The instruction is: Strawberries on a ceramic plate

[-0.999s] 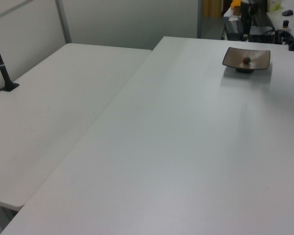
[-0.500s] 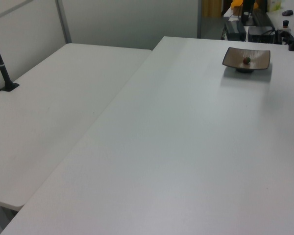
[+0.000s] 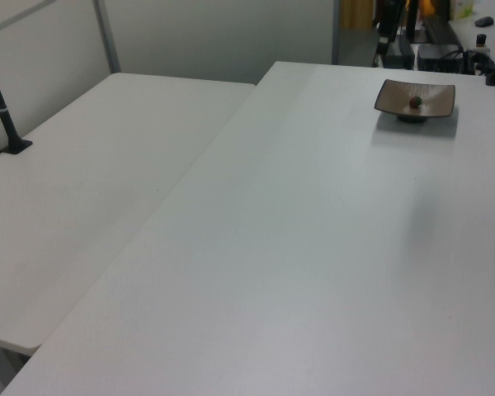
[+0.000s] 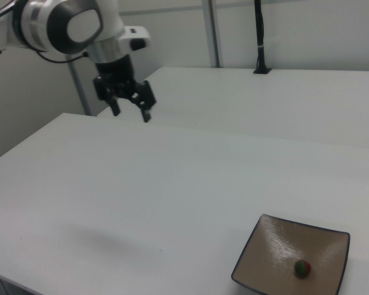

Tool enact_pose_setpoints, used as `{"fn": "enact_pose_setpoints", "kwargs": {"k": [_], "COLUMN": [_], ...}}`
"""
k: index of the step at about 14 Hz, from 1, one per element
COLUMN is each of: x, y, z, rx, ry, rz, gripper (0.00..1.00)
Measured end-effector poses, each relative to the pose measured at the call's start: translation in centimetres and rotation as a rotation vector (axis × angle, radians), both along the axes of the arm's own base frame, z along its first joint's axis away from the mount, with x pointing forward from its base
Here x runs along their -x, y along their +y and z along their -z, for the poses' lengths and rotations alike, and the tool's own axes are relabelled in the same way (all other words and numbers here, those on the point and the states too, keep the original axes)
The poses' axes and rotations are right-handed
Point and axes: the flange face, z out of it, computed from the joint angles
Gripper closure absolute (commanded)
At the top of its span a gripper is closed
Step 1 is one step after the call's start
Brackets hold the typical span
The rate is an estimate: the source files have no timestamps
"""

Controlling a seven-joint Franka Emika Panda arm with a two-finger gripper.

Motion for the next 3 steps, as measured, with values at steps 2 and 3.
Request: {"fn": "enact_pose_setpoints", "kwargs": {"k": [2,3], "x": [-0.1,-0.2], "y": [2.4,2.8], "z": [0.5,0.8], "rx": [0.000,0.001], "ry": [0.010,0.016], "rz": [-0.013,-0.018], "gripper": [0.00,0.00]}}
